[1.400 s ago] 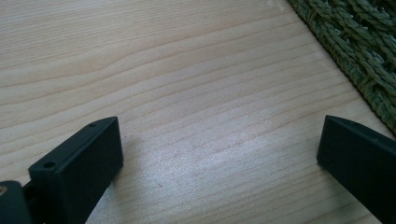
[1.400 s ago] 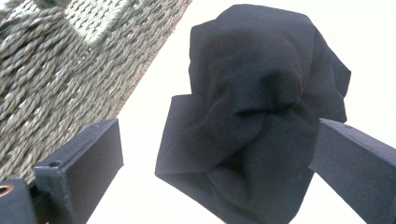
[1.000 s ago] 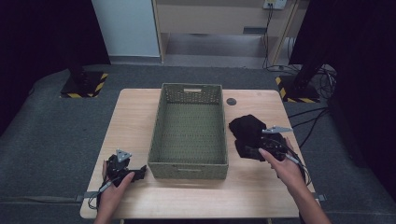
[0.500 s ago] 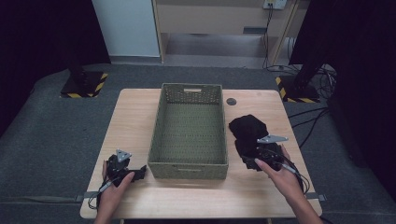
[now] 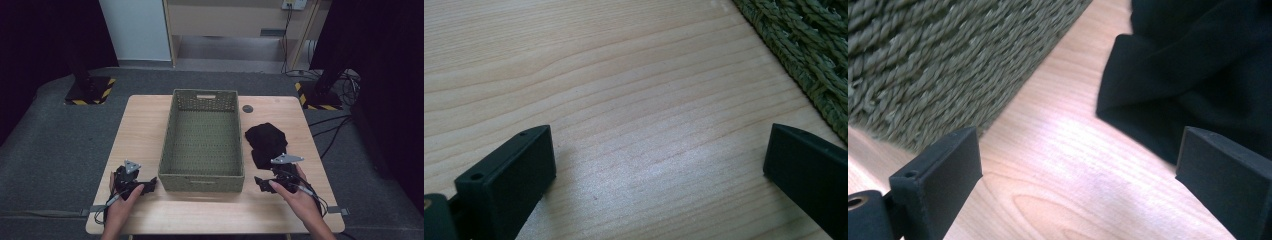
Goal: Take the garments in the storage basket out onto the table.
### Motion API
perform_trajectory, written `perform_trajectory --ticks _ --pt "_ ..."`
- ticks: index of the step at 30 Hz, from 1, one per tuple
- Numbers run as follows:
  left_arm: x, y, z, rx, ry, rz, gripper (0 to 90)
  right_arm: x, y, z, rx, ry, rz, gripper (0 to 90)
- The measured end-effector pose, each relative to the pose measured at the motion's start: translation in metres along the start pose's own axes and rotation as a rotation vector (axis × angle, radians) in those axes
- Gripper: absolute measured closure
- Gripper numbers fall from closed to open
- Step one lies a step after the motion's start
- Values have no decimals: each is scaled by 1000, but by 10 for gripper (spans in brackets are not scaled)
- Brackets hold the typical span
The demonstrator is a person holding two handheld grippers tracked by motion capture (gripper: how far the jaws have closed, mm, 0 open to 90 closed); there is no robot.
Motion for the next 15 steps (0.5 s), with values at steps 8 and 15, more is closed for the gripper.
perform_trajectory --ticks 8,15 --pt "0 0 0 0 0 0 0 -9 -7 -9 -16 14 12 42" --pt "0 0 0 0 0 0 0 -11 -15 -17 -24 22 10 42"
Point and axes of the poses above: each handheld gripper's, and its own axes: z roughly backward along the jaws, y roughly out of its top, x roughly to its right, the point moved 4 cm from there along -z, roughly forward along the jaws, and after that the axes turned 12 degrees about -x, right-handed, at the moved point
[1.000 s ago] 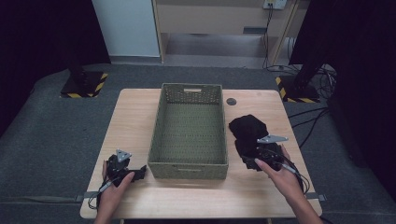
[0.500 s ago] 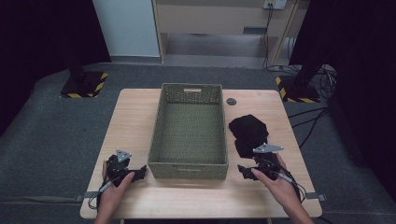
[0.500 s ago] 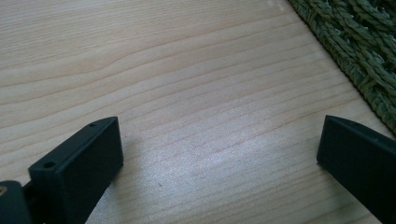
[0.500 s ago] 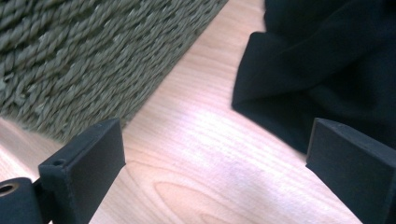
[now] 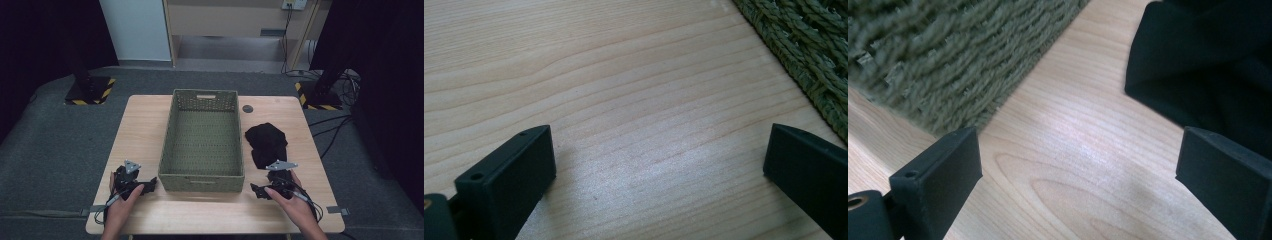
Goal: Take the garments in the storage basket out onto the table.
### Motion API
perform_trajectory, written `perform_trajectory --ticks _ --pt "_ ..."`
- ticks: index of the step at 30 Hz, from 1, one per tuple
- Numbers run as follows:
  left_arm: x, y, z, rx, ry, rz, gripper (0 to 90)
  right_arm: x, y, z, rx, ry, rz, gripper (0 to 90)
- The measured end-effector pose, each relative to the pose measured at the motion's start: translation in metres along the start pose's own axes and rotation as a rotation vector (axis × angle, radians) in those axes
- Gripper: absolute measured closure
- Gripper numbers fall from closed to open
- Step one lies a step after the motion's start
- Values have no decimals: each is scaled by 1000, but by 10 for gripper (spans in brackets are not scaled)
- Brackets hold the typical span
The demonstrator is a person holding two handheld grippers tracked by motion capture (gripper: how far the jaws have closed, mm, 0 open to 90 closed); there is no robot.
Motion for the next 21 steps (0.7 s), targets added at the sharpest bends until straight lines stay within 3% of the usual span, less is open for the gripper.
perform_trajectory --ticks 10,21 --pt "0 0 0 0 0 0 0 -3 -13 -13 -9 9 -10 41" --pt "0 0 0 0 0 0 0 -9 -15 -24 -5 -2 -1 19"
Point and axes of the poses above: each handheld gripper's, and its own axes: z roughly backward along the jaws, y roughly out of its top, x roughly to its right, the point moved 4 cm from there along -z, roughly forward along the jaws, and after that the axes turned 12 degrees about -x, right-handed, at the moved point
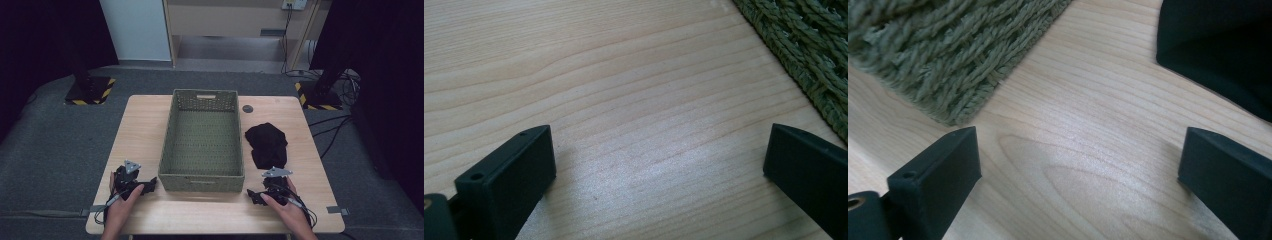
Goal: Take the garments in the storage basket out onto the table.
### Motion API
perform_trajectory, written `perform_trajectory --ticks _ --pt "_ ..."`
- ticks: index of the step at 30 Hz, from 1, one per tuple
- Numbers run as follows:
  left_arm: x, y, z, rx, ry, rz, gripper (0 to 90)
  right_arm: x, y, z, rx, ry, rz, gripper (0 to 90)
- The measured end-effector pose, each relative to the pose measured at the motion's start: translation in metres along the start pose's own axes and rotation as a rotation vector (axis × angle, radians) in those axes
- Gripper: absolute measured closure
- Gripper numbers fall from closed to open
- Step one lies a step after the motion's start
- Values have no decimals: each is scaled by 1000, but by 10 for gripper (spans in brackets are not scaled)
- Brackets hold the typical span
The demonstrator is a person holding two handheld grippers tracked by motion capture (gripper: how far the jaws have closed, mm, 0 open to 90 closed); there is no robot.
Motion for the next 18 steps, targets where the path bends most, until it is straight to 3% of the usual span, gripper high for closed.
perform_trajectory --ticks 7,13,18 --pt "0 0 0 0 0 -1 0 -2 0 -5 23 -45 26 2" --pt "0 0 0 0 0 0 0 -2 -4 -5 63 -43 28 3" --pt "0 0 0 0 0 0 0 -2 -4 -5 62 -42 30 3"
Point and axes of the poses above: each handheld gripper's, and its own axes: z roughly backward along the jaws, y roughly out of its top, x roughly to its right, the point moved 4 cm from there along -z, roughly forward along the jaws, and after that the axes turned 12 degrees about -x, right-handed, at the moved point
